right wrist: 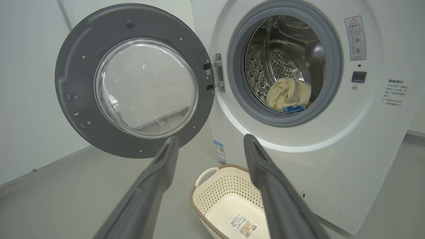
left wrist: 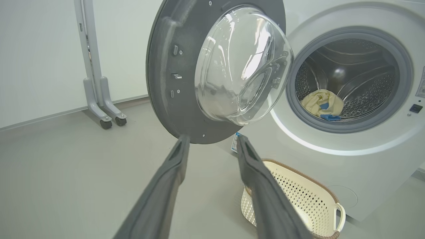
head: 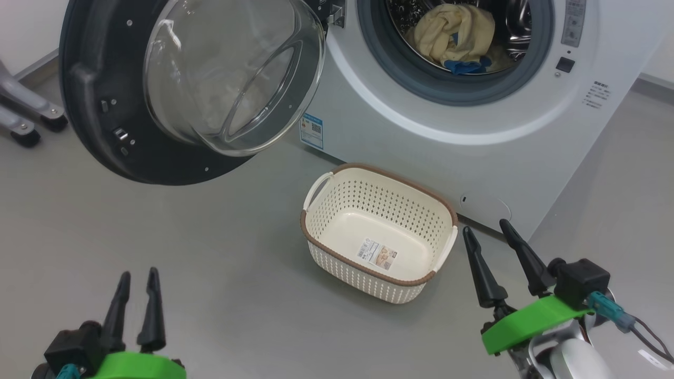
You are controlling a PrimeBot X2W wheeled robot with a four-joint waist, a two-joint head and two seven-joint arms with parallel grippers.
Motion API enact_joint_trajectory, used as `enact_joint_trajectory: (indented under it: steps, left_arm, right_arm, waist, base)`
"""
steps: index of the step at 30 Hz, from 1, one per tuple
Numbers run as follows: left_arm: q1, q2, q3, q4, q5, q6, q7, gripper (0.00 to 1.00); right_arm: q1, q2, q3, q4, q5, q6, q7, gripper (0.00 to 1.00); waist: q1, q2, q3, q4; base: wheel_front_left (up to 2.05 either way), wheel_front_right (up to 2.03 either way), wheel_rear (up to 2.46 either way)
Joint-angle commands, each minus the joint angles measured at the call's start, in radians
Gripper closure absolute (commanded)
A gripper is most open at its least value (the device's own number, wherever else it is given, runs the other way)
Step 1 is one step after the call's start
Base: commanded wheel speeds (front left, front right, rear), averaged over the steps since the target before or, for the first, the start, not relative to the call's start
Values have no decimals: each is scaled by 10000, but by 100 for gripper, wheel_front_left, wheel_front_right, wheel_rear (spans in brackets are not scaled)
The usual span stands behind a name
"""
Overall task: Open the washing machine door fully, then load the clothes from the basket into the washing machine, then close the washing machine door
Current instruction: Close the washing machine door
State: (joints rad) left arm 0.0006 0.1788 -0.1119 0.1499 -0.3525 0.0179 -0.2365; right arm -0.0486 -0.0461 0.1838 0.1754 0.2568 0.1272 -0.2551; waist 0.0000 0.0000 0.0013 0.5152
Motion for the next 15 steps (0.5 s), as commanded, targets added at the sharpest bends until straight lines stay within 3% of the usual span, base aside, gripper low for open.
enact_joint_trajectory:
  steps: [1,10,15]
  left_arm:
    - [-388,224,346,-399,-35,-8,-34,100]
    - [-496,442,776,-750,-338,-50,-109,100]
    - [-669,798,1546,-1315,-950,-279,-160,100]
  right_arm:
    - [-289,-41,105,-396,-10,35,-67,0]
    - [-294,-99,-41,-455,-229,35,-67,0]
    - [-302,-313,-121,-563,-398,35,-67,0]
  waist:
    - [0,0,67,7]
    - [0,0,434,45]
    - [0,0,772,14]
  base:
    - [0,0,0]
    - [0,0,0]
    - [0,0,0]
